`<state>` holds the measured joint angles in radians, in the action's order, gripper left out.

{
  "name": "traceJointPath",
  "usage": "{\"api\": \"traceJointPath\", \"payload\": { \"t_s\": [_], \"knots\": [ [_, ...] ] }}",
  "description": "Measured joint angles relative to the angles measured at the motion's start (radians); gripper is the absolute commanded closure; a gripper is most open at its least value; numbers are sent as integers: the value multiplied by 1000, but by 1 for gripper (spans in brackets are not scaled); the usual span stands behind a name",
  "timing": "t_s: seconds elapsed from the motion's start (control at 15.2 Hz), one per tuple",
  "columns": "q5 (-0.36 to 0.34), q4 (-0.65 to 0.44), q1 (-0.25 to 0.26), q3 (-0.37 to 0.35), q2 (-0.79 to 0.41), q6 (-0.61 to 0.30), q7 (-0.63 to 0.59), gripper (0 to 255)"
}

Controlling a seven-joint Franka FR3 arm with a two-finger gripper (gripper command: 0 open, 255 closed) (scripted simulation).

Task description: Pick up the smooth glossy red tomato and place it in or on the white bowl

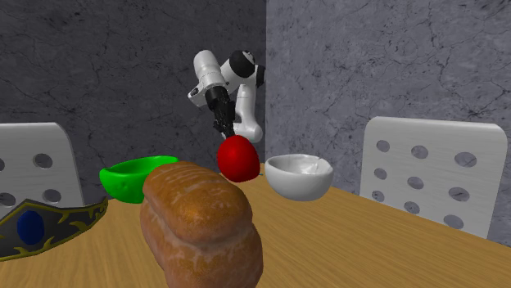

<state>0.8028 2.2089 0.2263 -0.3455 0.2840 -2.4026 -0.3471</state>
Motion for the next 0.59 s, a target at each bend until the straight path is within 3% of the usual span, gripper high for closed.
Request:
{"api": "traceJointPath", "payload": {
  "t_s": [0.59],
  "knots": [
    [-60, -91, -20, 8, 25, 102, -80, 255]
  ]
}}
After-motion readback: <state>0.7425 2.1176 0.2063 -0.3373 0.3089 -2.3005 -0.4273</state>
